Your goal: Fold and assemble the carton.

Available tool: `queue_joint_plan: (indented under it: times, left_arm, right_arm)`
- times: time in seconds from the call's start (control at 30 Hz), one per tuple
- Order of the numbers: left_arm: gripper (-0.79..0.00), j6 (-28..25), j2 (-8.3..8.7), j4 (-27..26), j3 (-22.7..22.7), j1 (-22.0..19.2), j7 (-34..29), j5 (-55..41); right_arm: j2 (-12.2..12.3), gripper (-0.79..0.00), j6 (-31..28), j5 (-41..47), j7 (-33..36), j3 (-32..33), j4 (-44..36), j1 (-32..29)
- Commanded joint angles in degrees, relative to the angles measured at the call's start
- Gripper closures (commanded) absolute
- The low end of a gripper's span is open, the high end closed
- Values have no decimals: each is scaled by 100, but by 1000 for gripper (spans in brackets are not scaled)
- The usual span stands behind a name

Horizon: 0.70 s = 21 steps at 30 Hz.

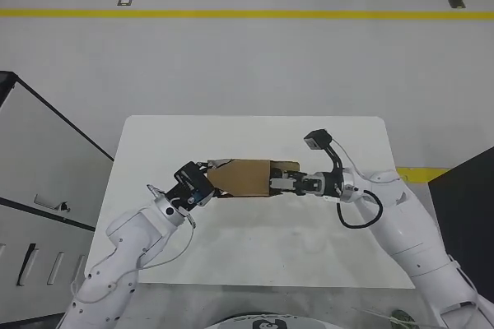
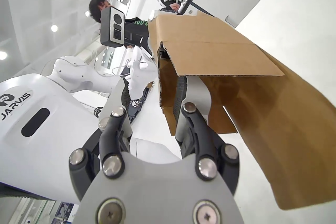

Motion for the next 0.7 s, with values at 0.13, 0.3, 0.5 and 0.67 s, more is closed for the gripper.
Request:
queue_joint_plan:
  times: [0.13,0.3,0.5,0.67]
  left_arm:
    - [0,-10,5,-24,10,22,-5,6]
    - [0,-41,10,-39,33,26,-20,23]
    - [0,-63,15,-51,53,21,-44,42]
    - [0,-69,20,-58,51,28,-57,29]
  right_arm:
    - [-23,-339,-118,-238,-282,-94,-21,12]
    - [-40,-311,-125,-289,-399,-180,-76,18]
    - [-51,-277,-123,-322,-482,-243,-102,37]
    - [-58,-219,-104,-338,-516,-293,-101,47]
